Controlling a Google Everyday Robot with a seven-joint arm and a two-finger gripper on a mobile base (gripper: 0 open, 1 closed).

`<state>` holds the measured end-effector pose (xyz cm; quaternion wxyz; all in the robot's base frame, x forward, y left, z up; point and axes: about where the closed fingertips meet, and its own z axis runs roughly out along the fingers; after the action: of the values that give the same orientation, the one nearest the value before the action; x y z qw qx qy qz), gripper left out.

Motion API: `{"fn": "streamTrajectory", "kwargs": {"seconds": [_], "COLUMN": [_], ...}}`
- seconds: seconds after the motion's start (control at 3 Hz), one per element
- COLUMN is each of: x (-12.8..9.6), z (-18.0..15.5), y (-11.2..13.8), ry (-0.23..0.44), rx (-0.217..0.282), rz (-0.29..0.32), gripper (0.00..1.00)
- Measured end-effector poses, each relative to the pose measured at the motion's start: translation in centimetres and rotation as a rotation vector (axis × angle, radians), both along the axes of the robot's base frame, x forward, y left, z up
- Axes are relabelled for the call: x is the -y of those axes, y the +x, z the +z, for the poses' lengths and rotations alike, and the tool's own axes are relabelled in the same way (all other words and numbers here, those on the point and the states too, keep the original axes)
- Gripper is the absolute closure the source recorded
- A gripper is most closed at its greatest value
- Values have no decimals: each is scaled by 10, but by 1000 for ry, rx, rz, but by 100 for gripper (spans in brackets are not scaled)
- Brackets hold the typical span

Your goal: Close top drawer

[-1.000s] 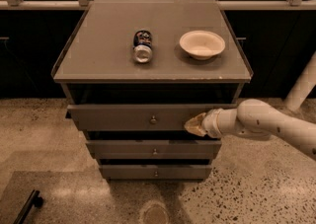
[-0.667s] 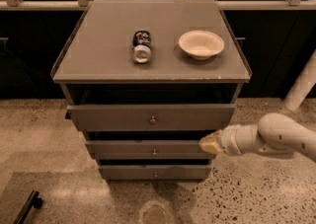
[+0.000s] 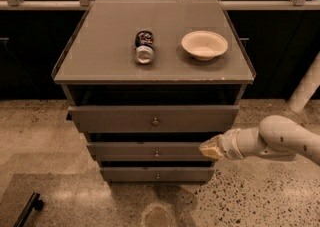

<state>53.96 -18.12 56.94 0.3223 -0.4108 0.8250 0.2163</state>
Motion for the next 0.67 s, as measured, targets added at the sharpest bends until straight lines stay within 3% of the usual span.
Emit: {"fn": "streamTrajectory", "kwargs": {"seconds": [0.67], "x": [0], "z": [0], "y": [0], "ry": [0], "rx": [0], "rz": [0], "gripper": [11]}}
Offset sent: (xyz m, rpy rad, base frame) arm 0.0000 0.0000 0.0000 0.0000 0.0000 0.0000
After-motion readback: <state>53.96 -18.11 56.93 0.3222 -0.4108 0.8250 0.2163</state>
